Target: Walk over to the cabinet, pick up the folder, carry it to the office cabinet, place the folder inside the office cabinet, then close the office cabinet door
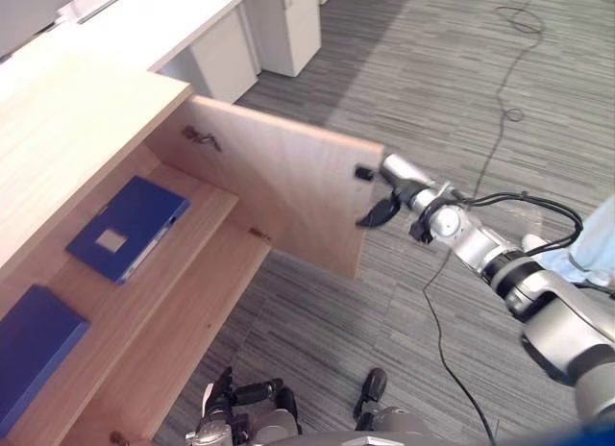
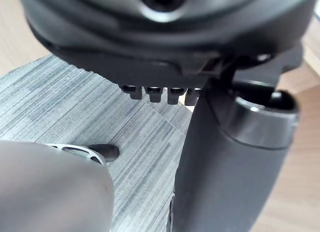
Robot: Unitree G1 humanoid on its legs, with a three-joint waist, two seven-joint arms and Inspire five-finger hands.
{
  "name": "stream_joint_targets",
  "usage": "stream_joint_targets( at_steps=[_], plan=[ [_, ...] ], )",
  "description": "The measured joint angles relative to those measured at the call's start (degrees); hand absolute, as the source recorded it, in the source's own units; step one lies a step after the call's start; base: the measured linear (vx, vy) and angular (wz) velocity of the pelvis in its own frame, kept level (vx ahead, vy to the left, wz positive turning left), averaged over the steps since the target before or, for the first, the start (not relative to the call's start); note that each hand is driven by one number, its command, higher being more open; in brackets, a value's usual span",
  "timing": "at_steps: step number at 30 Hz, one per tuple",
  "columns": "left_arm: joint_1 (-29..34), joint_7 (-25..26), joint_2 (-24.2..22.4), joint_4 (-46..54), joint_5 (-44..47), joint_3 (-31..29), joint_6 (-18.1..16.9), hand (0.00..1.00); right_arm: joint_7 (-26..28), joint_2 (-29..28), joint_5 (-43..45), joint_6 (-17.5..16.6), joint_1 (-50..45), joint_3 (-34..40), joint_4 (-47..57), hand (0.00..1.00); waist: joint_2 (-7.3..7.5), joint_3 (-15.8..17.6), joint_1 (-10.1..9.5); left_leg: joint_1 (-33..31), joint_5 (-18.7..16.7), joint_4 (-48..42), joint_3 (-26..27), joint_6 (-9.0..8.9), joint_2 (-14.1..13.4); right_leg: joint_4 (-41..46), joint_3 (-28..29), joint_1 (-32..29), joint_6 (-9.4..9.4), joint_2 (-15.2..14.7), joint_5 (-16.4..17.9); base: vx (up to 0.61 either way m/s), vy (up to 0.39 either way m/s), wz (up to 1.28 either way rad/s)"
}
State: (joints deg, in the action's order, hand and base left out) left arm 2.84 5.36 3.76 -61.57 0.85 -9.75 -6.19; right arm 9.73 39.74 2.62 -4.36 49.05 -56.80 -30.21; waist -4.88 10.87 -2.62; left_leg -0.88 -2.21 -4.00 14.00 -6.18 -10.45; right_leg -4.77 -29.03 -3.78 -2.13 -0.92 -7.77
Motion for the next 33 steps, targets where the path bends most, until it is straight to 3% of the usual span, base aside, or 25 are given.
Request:
stream_joint_targets(
  at_steps=[2, 4, 5, 6, 9, 14, 16, 18, 19, 21, 22, 23, 24, 25, 26, 27, 28, 29, 30, 32, 33],
  plan=[
    [0.00, -0.83, 0.12, -0.61, -1.54, -0.20, 0.00, 1.00, 7.03, 0.05, 0.03, -0.47, -2.07, -8.59, 5.06, 1.00, 0.17, -1.39, -0.51, 0.00, -0.03, 0.00, -0.44, -0.08, -1.11, 0.00, -0.03, -0.01, -0.93, 1.18, 0.68, 0.07, -0.099, -0.04],
    [0.01, -1.24, 0.11, -0.63, -2.01, -0.36, 0.01, 1.00, 11.80, -2.19, 0.57, -1.00, -3.78, -12.07, 7.54, 1.00, 0.16, -1.86, -1.03, 0.02, -0.02, 0.01, -0.52, -0.09, -1.81, 0.01, -0.06, -0.02, -1.41, 1.96, 1.04, 0.05, -0.078, -0.03],
    [-0.02, -1.87, 0.06, -0.65, -2.72, -1.03, 0.08, 1.00, 18.20, -4.68, 0.87, -1.38, -3.94, -15.33, 9.58, 1.00, 0.18, -2.12, -1.61, 0.02, 0.01, 0.01, -0.51, -0.09, -2.16, 0.01, -0.08, -0.04, -1.70, 2.40, 1.25, 0.05, -0.065, -0.02],
    [0.03, -2.13, 0.00, -0.66, -2.75, -1.42, 0.11, 1.00, 20.54, -5.26, 0.92, -1.53, -4.06, -17.00, 10.49, 1.00, 0.26, -2.36, -2.03, 0.01, 0.02, 0.01, -0.54, -0.09, -2.28, 0.01, -0.10, -0.03, -1.82, 2.55, 1.34, 0.06, -0.062, 0.00],
    [0.88, -2.69, -0.04, -0.69, -2.82, -4.92, 0.66, 1.00, 28.52, -7.75, 0.82, -2.24, -6.48, -21.96, 12.44, 1.00, 1.79, -3.37, -3.63, -0.12, 0.13, 0.10, -0.92, -0.03, -2.45, 0.01, -0.41, -0.06, -1.98, 2.76, 1.62, 0.04, -0.021, 0.05],
    [4.07, -3.39, 0.78, -1.95, -2.61, -12.08, 1.87, 1.00, 31.84, -7.85, -0.37, -0.93, -7.10, -22.88, 12.51, 1.00, 6.15, -6.33, -3.85, -0.11, 0.11, 0.09, -1.00, -0.01, -2.25, 0.30, -0.46, -0.08, -1.84, 2.36, 1.61, 0.01, 0.001, 0.01],
    [4.09, -3.74, 0.91, -2.33, -2.62, -13.51, 1.81, 1.00, 32.32, -7.65, -0.39, -0.44, -7.12, -22.88, 12.48, 1.00, 7.07, -7.24, -4.47, -0.10, 0.09, 0.04, -1.41, 0.02, -2.11, 0.77, -0.69, -0.05, -1.77, 2.06, 1.68, 0.03, 0.037, 0.10],
    [4.06, -4.16, 0.54, -2.74, -2.60, -14.34, 1.81, 1.00, 32.52, -8.06, -0.43, -0.04, -8.34, -22.09, 11.90, 1.00, 7.10, -7.70, -5.22, -0.08, 0.07, -0.19, -3.06, 0.29, -1.71, 2.70, -2.13, 0.13, -1.28, 1.04, 2.75, 0.03, 0.059, 0.34],
    [4.02, -4.22, 0.22, -2.74, -2.59, -14.69, 1.81, 1.00, 32.44, -8.62, -0.66, -0.02, -10.50, -20.07, 10.71, 1.00, 6.88, -7.75, -5.68, -0.06, 0.17, -0.25, -4.21, 0.52, -1.39, 5.20, -3.38, -0.02, -0.80, -0.04, 4.25, 0.03, 0.108, 0.71],
    [3.99, -4.50, -0.27, -2.85, -2.56, -15.74, 1.85, 1.00, 31.36, -11.69, -2.79, 0.00, -15.96, -15.19, 5.81, 1.00, 6.66, -7.83, -6.36, 0.47, 0.19, -0.49, -8.01, 1.24, 0.51, 17.06, -6.55, -1.73, 0.63, -5.58, 10.97, 0.03, 0.122, 1.10],
    [4.17, -4.60, -0.23, -3.05, -2.58, -15.83, 1.91, 1.00, 30.13, -14.41, -4.50, -0.02, -19.91, -11.53, 0.99, 1.00, 7.06, -8.01, -6.37, 0.80, 0.18, -0.64, -11.65, 1.31, 3.34, 26.35, -9.06, -2.34, 1.83, -11.59, 16.12, 0.06, 0.056, 1.76],
    [4.49, -4.54, 0.00, -3.41, -2.57, -15.76, 1.93, 1.00, 27.82, -17.72, -6.78, -0.31, -25.04, -5.50, -4.95, 1.00, 7.76, -8.73, -6.44, 0.88, -0.05, -0.64, -16.38, 1.71, 6.57, 34.02, -10.37, -2.03, 2.56, -16.94, 19.08, 0.06, 0.035, 1.93],
    [4.53, -4.47, 0.02, -3.49, -2.55, -15.71, 1.94, 1.00, 25.71, -19.33, -8.66, -0.59, -27.53, -1.93, -7.65, 1.00, 8.17, -9.04, -6.42, 0.86, -0.08, -0.90, -18.76, 2.00, 7.87, 36.97, -8.95, -2.09, 2.06, -18.83, 19.25, 0.05, 0.039, 2.00],
    [4.62, -4.39, 0.02, -3.68, -2.55, -15.62, 1.87, 1.00, 22.64, -21.73, -11.06, -0.86, -31.10, 4.80, -11.87, 1.00, 7.66, -9.05, -6.18, 0.27, -0.05, -1.72, -23.15, 2.47, 9.36, 39.88, -4.65, -2.19, 0.76, -19.85, 18.90, 0.02, 0.050, 2.16],
    [4.76, -4.44, 0.05, -3.77, -2.43, -15.61, 1.97, 1.00, 18.76, -24.95, -14.31, -1.49, -34.61, 14.72, -17.79, 1.00, 6.73, -8.63, -6.04, -0.69, 0.34, -2.77, -28.68, 3.13, 10.87, 42.23, 4.45, -2.71, -0.94, -18.78, 17.98, 0.01, 0.003, 2.65],
    [5.14, -4.14, 0.16, -3.85, -1.16, -15.94, 2.34, 1.00, 13.30, -28.61, -18.46, -1.56, -36.25, 25.08, -24.81, 1.00, 6.15, -8.53, -5.74, -1.92, 0.66, -3.53, -34.03, 3.49, 11.92, 43.66, 16.10, -4.12, -1.29, -15.70, 18.81, 0.01, -0.055, 2.20],
    [5.20, -3.96, 0.25, -3.87, -0.86, -16.06, 2.54, 1.00, 11.87, -29.62, -19.07, -1.37, -36.48, 28.08, -26.76, 1.00, 6.16, -8.55, -5.54, -2.38, 0.84, -3.68, -35.64, 3.54, 12.35, 43.09, 19.43, -3.95, -0.83, -14.45, 19.87, -0.01, -0.144, 2.59],
    [5.07, -2.93, 1.00, -4.00, 0.29, -16.44, 3.62, 1.00, 6.13, -31.87, -21.29, -0.59, -37.08, 40.39, -32.95, 1.00, 6.41, -8.53, -4.27, -4.84, 2.18, -4.19, -43.11, 2.82, 14.81, 38.01, 32.59, -2.50, 2.78, -9.42, 23.22, -0.04, -0.197, 2.72],
    [4.67, -2.41, 1.74, -3.85, 1.08, -16.52, 4.25, 1.00, 2.30, -32.42, -21.29, 0.55, -37.86, 48.59, -36.45, 1.00, 7.07, -7.98, -3.55, -6.29, 3.51, -3.67, -48.26, 1.55, 16.88, 33.10, 40.07, -0.97, 5.48, -7.15, 24.01, -0.08, -0.212, 2.91],
    [5.19, -1.74, 2.11, -3.37, 1.25, -19.13, 5.08, 1.00, -2.16, -33.10, -19.78, 2.59, -40.32, 56.62, -39.76, 1.00, 7.45, -7.84, -3.85, -6.98, 4.77, -0.92, -53.99, 0.95, 17.68, 28.30, 42.81, 2.47, 8.17, -6.85, 26.78, -0.15, -0.225, 2.02],
    [5.58, -1.11, 1.98, -2.77, 1.54, -21.32, 5.61, 1.00, -3.66, -33.18, -17.68, 3.86, -42.20, 58.72, -40.73, 1.00, 6.72, -7.76, -4.25, -7.31, 5.42, 2.01, -56.29, 0.52, 16.19, 26.36, 39.53, 3.34, 8.42, -6.46, 27.62, -0.18, -0.228, 1.64]
  ],
)
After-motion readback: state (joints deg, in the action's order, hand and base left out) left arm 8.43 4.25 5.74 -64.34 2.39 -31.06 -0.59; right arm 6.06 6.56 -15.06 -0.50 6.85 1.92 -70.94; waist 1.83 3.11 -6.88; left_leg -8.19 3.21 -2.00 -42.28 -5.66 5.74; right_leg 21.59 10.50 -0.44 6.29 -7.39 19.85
